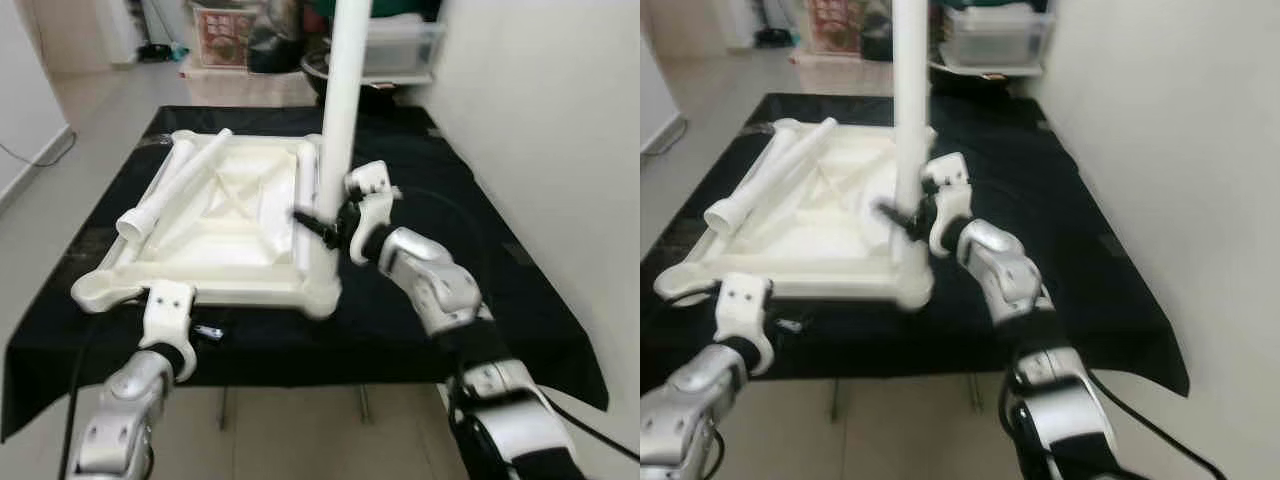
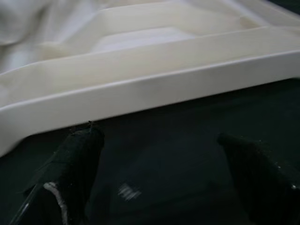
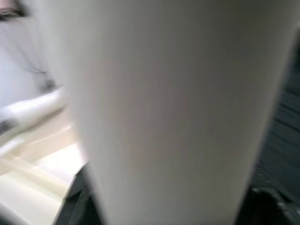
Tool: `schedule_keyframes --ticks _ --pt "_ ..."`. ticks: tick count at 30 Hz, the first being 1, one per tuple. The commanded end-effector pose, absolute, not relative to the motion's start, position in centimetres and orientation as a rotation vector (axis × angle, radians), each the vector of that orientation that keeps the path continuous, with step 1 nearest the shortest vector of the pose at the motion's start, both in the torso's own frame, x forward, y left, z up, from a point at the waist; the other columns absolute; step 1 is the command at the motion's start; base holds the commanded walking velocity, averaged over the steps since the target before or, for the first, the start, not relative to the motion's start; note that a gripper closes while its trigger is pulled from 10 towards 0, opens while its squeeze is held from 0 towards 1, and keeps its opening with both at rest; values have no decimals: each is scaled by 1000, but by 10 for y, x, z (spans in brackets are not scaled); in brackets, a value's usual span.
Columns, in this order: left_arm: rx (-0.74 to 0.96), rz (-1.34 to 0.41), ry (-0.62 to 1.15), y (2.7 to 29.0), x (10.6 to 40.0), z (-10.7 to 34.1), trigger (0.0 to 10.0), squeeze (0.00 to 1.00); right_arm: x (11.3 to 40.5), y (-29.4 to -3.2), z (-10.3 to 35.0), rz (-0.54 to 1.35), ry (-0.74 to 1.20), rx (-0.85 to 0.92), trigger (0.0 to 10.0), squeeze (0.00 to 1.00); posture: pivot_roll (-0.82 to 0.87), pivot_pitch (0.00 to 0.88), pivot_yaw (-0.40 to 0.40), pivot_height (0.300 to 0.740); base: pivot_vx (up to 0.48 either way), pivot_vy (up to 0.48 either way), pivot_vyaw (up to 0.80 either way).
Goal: Building children table
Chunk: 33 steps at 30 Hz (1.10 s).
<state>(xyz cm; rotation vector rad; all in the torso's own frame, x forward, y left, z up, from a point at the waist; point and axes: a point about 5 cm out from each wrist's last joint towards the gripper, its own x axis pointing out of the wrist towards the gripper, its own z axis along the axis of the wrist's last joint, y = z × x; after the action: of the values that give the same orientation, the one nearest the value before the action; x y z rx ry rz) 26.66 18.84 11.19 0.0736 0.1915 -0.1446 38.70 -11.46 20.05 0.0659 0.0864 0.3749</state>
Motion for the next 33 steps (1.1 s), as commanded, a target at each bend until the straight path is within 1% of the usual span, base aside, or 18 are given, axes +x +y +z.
schedule_keyframes --ticks 1,2,3,4,8,9,10,13,14,15,16,19,22,26,27,30,32,33 --pt "74 -139 203 190 266 110 10000 0 387 -121 190 323 130 70 0 0 114 0 -55 740 0 0 0" --pt "74 -139 204 190 266 110 10000 0 390 -134 185 161 164 100 0 0 112 0 -54 740 0 0 0" --pt "73 -142 204 189 266 110 10000 0 385 -144 177 13 177 137 6078 0 109 0 -49 740 0 0 0" --pt "72 -145 204 188 267 109 10000 0 379 -146 173 -50 180 171 10000 0 109 0 -49 740 0 0 0" --pt "68 -158 201 187 268 109 10000 0 352 -106 187 224 3 245 10000 0 95 0 -38 740 0 0 0" --pt "68 -158 201 187 268 109 10000 0 352 -106 187 224 3 245 10000 0 95 0 -38 740 0 0 0" --pt "68 -162 201 186 268 109 10000 0 345 -97 193 311 -51 278 10000 1000 94 0 -38 740 0 0 0" --pt "68 -168 199 185 270 110 10000 0 340 -88 203 455 -92 298 10000 1000 91 0 -39 740 0 0 0" --pt "67 -168 195 186 271 110 10000 0 342 -87 213 581 -99 263 10000 412 91 0 -41 740 0 0 0" --pt "67 -168 195 186 271 110 10000 0 342 -87 213 581 -99 263 10000 412 91 0 -41 740 0 0 0" --pt "65 -167 194 186 271 110 10000 0 342 -87 219 702 -97 254 10000 0 89 0 -41 740 0 0 0" --pt "64 -167 193 186 271 110 10000 0 343 -86 221 719 -98 254 10000 0 89 0 -41 740 0 0 0" --pt "59 -170 194 183 269 109 10000 0 330 -83 227 1005 -90 104 10000 0 93 0 -49 740 0 0 0" --pt "56 -171 193 183 269 109 10000 0 321 -78 219 1118 -63 -17 10000 0 95 0 -52 740 0 0 0" --pt "56 -171 192 183 269 109 10000 0 326 -78 209 1082 -17 -87 0 0 100 0 -54 740 0 0 0" --pt "57 -171 190 183 269 110 10000 0 333 -79 203 1023 3 -96 0 0 111 0 -57 740 0 0 0" --pt "60 -168 189 185 267 111 10000 0 351 -84 198 823 55 -56 0 0 115 0 -58 740 0 0 0" --pt "62 -164 191 186 266 110 10000 0 366 -98 195 565 90 14 0 0 110 0 -54 740 0 0 0"
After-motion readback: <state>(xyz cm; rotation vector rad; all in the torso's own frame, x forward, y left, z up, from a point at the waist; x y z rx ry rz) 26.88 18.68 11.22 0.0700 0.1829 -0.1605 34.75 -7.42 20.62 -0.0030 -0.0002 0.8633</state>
